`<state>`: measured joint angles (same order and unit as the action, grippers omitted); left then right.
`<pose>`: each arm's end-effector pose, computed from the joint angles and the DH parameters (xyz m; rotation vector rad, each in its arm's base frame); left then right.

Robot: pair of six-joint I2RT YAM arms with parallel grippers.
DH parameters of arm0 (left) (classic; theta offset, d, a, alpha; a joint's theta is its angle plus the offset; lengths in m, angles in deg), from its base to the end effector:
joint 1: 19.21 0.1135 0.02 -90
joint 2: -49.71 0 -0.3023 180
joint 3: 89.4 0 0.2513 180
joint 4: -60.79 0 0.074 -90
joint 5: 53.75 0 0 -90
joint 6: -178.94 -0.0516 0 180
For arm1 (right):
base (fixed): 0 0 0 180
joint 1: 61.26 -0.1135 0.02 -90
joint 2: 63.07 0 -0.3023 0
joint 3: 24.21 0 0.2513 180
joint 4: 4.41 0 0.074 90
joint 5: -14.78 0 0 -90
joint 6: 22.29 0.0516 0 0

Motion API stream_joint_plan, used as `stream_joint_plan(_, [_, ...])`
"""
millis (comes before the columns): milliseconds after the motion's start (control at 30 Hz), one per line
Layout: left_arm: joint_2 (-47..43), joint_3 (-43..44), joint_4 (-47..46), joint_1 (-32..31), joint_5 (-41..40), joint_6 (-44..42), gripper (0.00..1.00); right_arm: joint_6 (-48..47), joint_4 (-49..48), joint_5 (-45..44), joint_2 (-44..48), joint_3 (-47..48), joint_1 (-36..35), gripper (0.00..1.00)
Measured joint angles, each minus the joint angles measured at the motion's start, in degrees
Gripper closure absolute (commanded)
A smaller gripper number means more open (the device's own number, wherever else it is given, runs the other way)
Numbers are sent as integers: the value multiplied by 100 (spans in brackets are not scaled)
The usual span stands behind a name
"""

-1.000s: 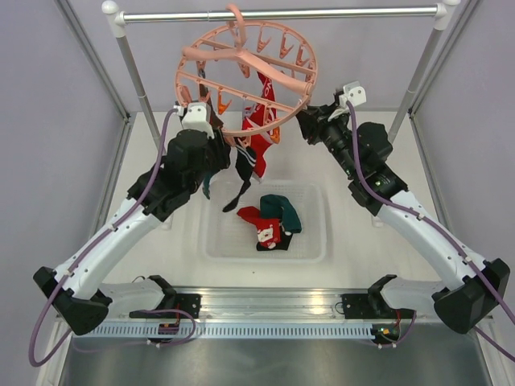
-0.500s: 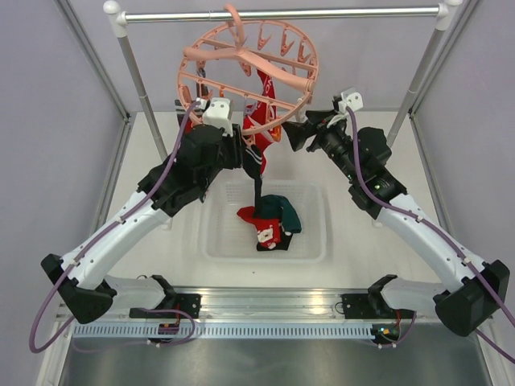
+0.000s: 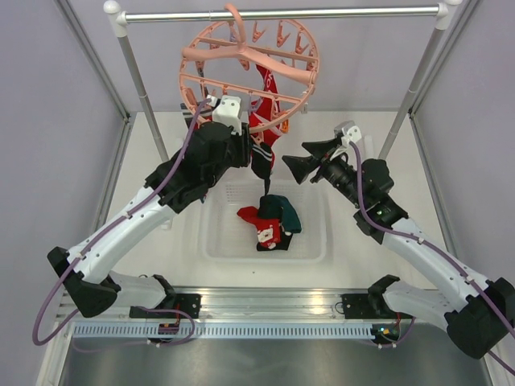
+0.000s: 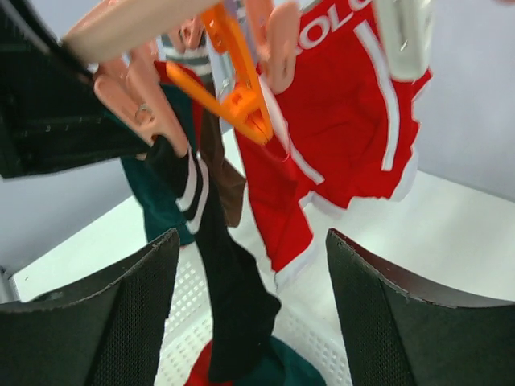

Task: Remove the socks clipped to the hanger

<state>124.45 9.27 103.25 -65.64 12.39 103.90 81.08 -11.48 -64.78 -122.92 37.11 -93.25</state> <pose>0.2116 -0.1921 0.4686 0.2321 1.8657 -0.3450 0.2009 0.1365 0.3999 -0.3897 1.4182 0.7782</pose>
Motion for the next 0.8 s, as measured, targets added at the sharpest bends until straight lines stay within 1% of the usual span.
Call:
stream_joint_plan(133, [57, 76, 4, -24, 0, -4, 57, 105, -284, 304, -39, -317, -70, 23])
stream_joint_plan(267, [98, 118, 17, -57, 2, -7, 57, 26, -393, 251, -321, -356, -501, 23])
stream_joint_plan(400, [151, 173, 42, -70, 2, -7, 57, -138, -490, -7, -811, -356, -1014, 23])
stream_joint_plan(533, [160, 179, 42, -76, 2, -7, 57, -238, -531, -389, -1368, -356, -1220, 25])
stream_joint_plan(633, [160, 186, 44, -92, 2, -9, 57, -280, -584, -647, -1698, -356, -1241, 37])
stream_joint_plan(667, [160, 188, 42, -96, 2, -9, 57, -289, -621, -691, -1786, -356, -1241, 46])
stream_joint_plan(700, [160, 188, 42, -96, 2, -9, 57, -304, -658, -737, -1860, -356, -1241, 50])
stream_joint_plan(733, [160, 188, 44, -96, 2, -9, 57, -313, -664, -763, -1906, -356, -1241, 64])
stream_joint_plan(800, [160, 188, 44, -96, 4, -9, 57, -310, -691, -793, -1989, -350, -1241, 77])
